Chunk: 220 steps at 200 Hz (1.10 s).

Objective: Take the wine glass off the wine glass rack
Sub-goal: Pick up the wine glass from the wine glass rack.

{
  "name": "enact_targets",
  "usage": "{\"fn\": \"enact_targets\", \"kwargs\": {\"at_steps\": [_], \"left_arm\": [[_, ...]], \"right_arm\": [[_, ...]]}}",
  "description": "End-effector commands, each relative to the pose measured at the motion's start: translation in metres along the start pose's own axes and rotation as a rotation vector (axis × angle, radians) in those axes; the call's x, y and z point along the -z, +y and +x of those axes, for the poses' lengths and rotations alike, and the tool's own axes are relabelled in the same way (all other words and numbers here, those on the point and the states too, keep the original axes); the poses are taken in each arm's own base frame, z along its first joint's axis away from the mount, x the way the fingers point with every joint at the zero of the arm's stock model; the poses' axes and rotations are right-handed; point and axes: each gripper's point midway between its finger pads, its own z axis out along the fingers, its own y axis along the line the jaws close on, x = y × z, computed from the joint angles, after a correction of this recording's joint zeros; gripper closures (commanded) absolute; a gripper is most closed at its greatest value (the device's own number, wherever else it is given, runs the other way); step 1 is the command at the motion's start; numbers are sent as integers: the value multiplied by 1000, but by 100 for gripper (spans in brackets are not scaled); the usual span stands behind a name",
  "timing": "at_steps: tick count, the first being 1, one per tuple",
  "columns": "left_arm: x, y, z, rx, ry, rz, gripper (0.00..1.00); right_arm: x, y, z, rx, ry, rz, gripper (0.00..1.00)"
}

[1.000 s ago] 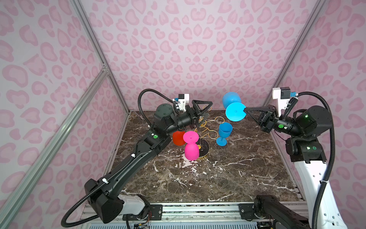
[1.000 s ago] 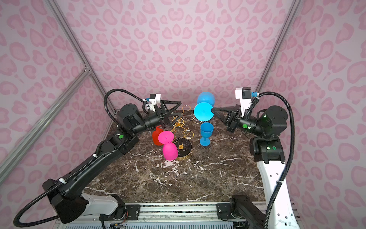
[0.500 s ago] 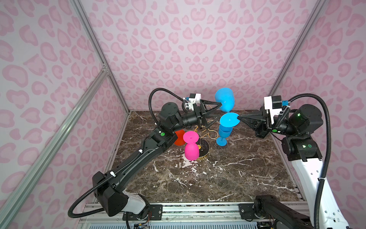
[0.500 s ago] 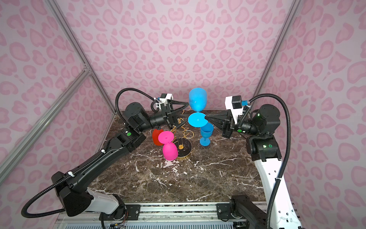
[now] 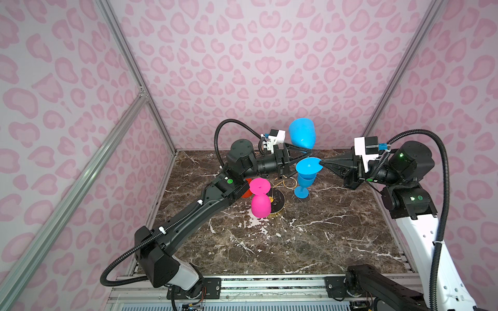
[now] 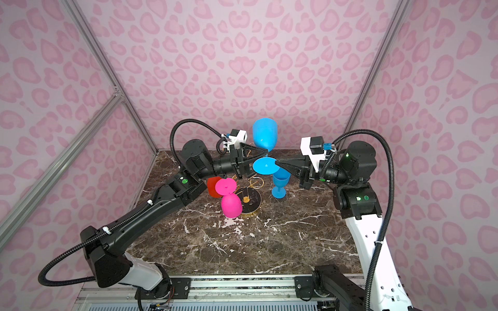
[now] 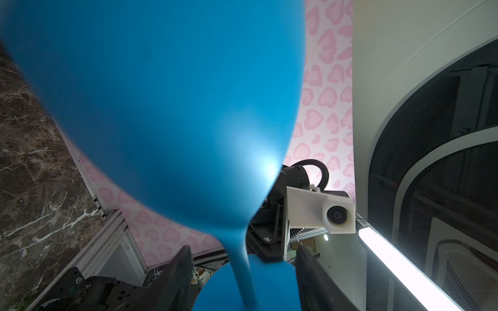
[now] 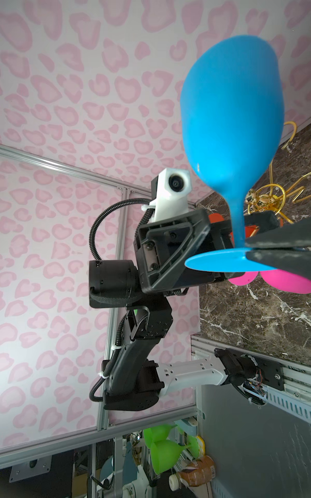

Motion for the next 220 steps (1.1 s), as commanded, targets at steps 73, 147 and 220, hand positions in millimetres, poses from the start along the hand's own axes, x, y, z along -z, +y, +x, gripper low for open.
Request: {"fn": "enact_targets", "kwargs": {"at_steps": [73, 147, 220], "left_arm": [[0, -8, 3, -47, -7, 25, 69], [-2, -7, 5, -36, -8, 24, 96], [-1, -15, 5, -40, -14, 45, 96]], "right_arm": [[-1, 4, 1, 61, 18, 39, 100], [-3, 5, 6, 85, 36, 76, 100], [-3, 4, 10, 100, 39, 134, 41]]}}
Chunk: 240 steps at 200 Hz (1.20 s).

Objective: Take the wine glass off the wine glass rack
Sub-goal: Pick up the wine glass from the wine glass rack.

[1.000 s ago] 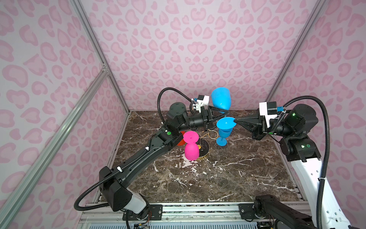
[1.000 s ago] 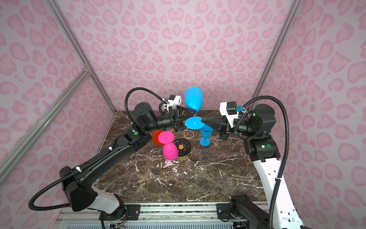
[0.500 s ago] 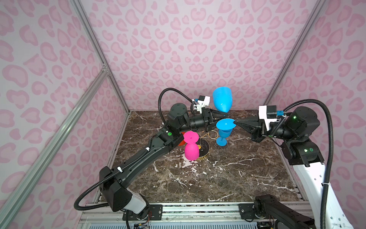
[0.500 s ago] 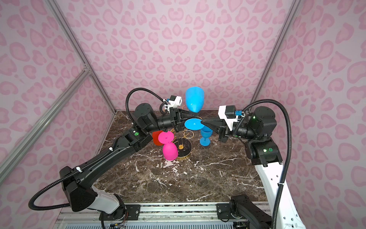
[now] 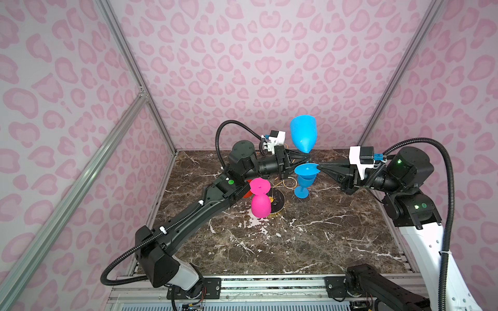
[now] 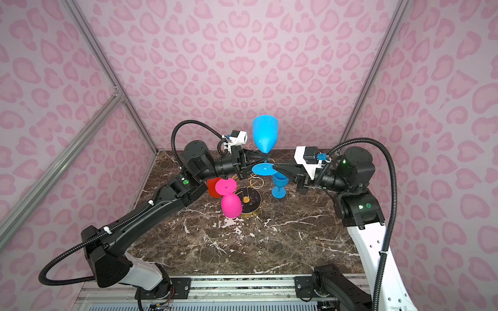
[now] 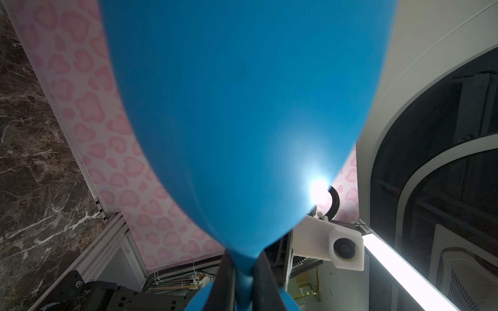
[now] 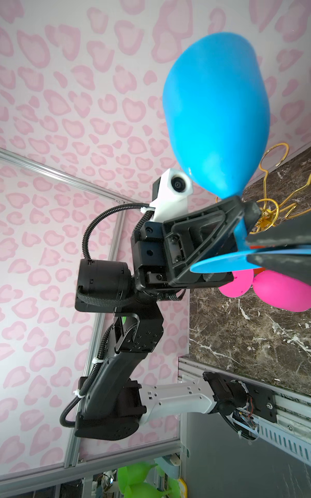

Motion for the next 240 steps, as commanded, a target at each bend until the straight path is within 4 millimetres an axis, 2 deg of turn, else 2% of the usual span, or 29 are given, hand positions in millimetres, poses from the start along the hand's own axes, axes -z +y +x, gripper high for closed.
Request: {"fn": "enact_targets", "kwargs": {"at_steps": [1, 9, 14, 18, 22, 43, 83, 116, 132, 143, 158, 183, 205, 212, 217, 240], "left_arm": [[3, -18, 2, -41, -1, 49, 96], [4, -19, 2, -44, -5, 50, 96], [4, -19, 2, -45, -6, 50, 96], [5, -20, 2, -47, -7, 51, 96], [5, -19, 2, -47, -8, 50, 96], [5, -19, 2, -52, -9, 49, 96], [8, -20, -3, -100, -37, 39, 96], [25, -28, -18, -226, -131, 8, 96], [38, -32, -26, -323, -195, -23, 96], [48, -36, -33, -414, -252, -49, 96], [64, -29, -40, -515, -312, -128, 96], [87, -29, -46, -706, -389, -246, 96], [105, -31, -47, -877, -426, -347, 96], [109, -31, -47, -937, -432, -375, 96], [113, -31, -47, -979, -436, -397, 96], [126, -24, -46, -1210, -421, -514, 96]], "right_arm": [[1, -5, 2, 2, -1, 54, 38], [3, -7, 2, 7, -4, 81, 21], [4, -7, 1, 9, -7, 96, 16], [6, -8, 0, 11, -9, 108, 3], [7, -8, -1, 14, -12, 118, 1], [13, -9, -11, 24, -42, 161, 1], [29, -6, -47, 55, -156, 247, 1], [47, -15, -70, 37, -230, 377, 1], [57, -28, -76, -17, -254, 471, 1], [62, -38, -76, -68, -260, 533, 1], [69, -54, -74, -163, -274, 615, 1], [74, -81, -61, -350, -261, 712, 1], [63, -96, -49, -513, -226, 692, 1], [57, -99, -42, -572, -212, 669, 3], [55, -99, -50, -590, -221, 650, 5], [29, -106, -35, -779, -170, 535, 14]]}}
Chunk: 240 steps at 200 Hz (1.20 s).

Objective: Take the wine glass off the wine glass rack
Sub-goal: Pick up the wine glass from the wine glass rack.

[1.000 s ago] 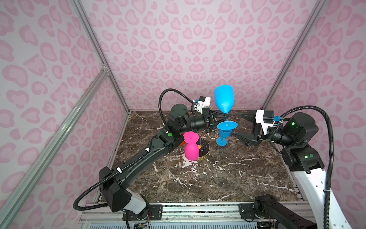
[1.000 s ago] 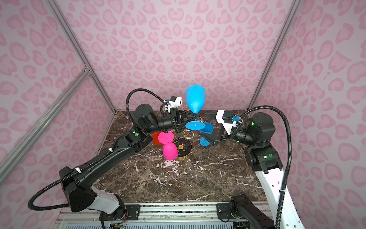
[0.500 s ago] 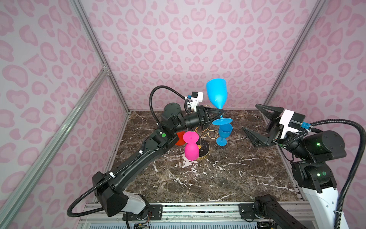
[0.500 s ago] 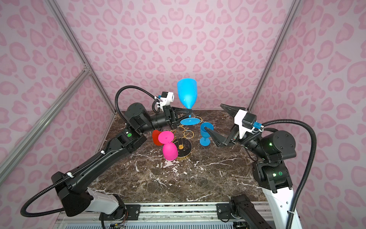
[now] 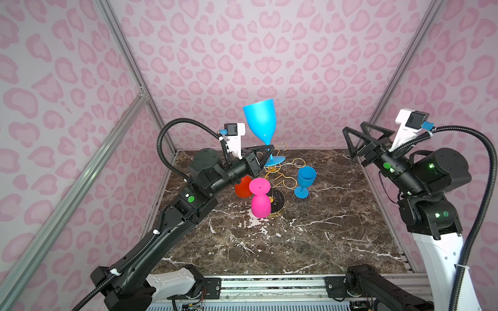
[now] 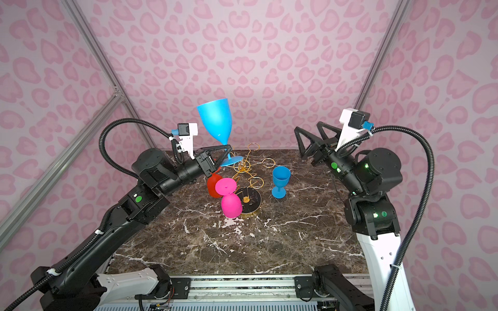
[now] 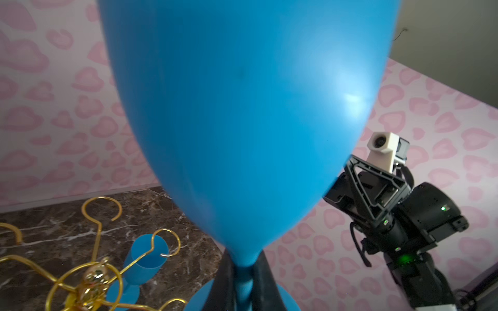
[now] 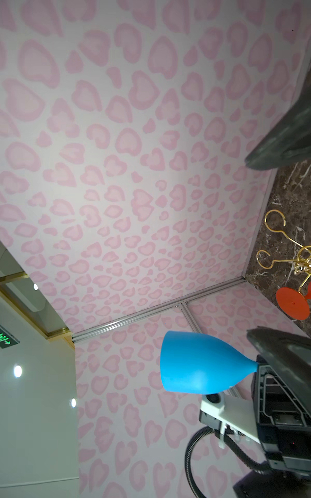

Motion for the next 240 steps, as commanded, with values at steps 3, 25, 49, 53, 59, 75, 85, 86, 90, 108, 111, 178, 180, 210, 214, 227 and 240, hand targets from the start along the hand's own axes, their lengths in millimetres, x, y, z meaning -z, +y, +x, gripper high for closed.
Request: {"fn": "enact_targets", "kwargs": {"at_steps": [3, 25, 49, 53, 59, 75, 85, 86, 90, 108, 111, 178, 180, 210, 214, 227, 240], "left_arm": [[10, 18, 4, -391, 1, -107, 96], [16, 25, 18, -652, 44, -146, 96], [20, 31, 20, -833, 86, -195, 96], [21, 32, 20, -862, 93, -208, 96], [22, 34, 20, -907, 98, -228, 96], [25, 41, 22, -1025, 119, -274, 96], [27, 44, 23, -1088, 134, -292, 96], [27, 44, 23, -1095, 136, -292, 96], [28, 45, 25, -1117, 145, -296, 96], [31, 48, 27, -1203, 174, -310, 96], [32, 48, 27, -1215, 177, -312, 96], [37, 65, 43, -1414, 290, -360, 96], [37, 66, 44, -1417, 293, -360, 96], [37, 66, 46, -1447, 308, -368, 96], [37, 65, 46, -1448, 309, -366, 96], [37, 64, 46, -1453, 310, -364, 96], [36, 65, 49, -1463, 322, -362, 96]], "right_arm": [[-19, 3, 31, -255, 170, -68, 15], [-33, 8, 51, -369, 263, -110, 17], [-39, 19, 70, -410, 364, -105, 23], [-39, 21, 72, -417, 378, -109, 24], [-40, 25, 74, -427, 397, -118, 25], [-42, 36, 78, -448, 437, -151, 30], [-43, 38, 81, -457, 459, -153, 33], [-43, 38, 81, -458, 460, -153, 34], [-43, 39, 83, -462, 469, -153, 34], [-43, 42, 89, -479, 506, -169, 39], [-43, 44, 90, -482, 513, -178, 40], [-37, 62, 106, -492, 587, -230, 55], [-37, 62, 107, -491, 589, -230, 56], [-33, 62, 124, -479, 644, -203, 59], [-33, 63, 126, -476, 652, -200, 60], [-32, 63, 134, -464, 672, -188, 60], [-31, 66, 138, -457, 687, -192, 61]]}}
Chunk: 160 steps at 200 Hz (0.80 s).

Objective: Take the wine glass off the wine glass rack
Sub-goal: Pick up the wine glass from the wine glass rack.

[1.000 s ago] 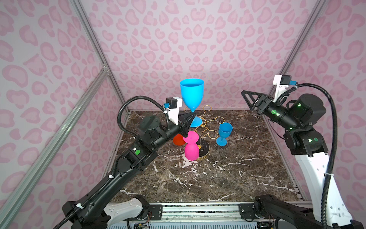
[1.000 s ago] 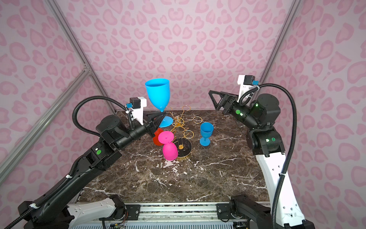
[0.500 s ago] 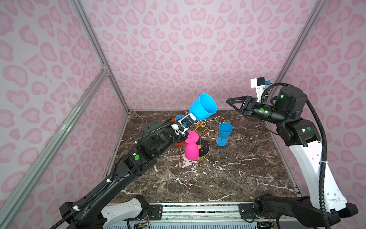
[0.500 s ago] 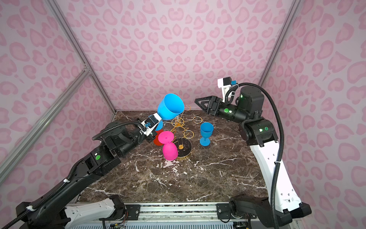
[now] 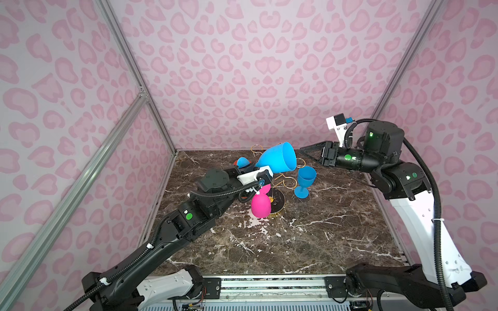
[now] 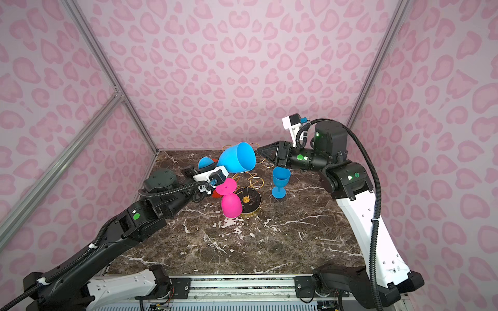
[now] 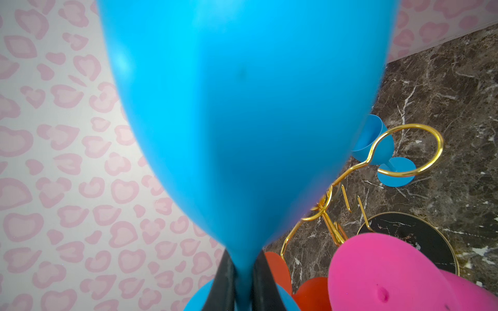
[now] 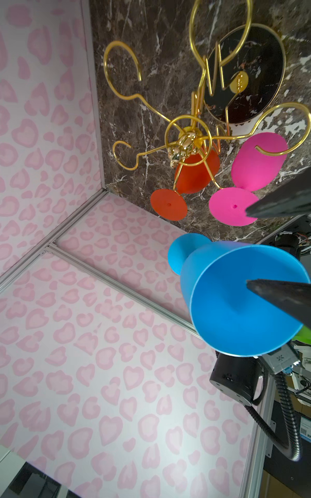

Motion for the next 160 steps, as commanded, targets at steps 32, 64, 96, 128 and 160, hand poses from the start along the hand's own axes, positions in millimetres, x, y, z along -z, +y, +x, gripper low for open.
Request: {"fn": "enact_targets", "kwargs": {"at_steps": [32, 64, 96, 128, 160], "left_arm": [[-2, -3, 2, -56, 27, -9, 96], [-1, -5, -3, -55, 9, 0, 96], [-1, -8, -5, -74, 8, 6, 96], [-2, -11, -5, -86, 9, 14, 96], [-4, -14, -5, -108, 14, 17, 96]], "right_arm": [[-11, -10, 19, 35, 58, 57, 66], [-14, -19, 27, 40, 76, 92, 70], [-17, -20, 28, 33, 79, 89, 72], [-21, -17, 29, 32, 85, 72, 77], [-28, -19, 33, 29, 101, 77, 86]]}}
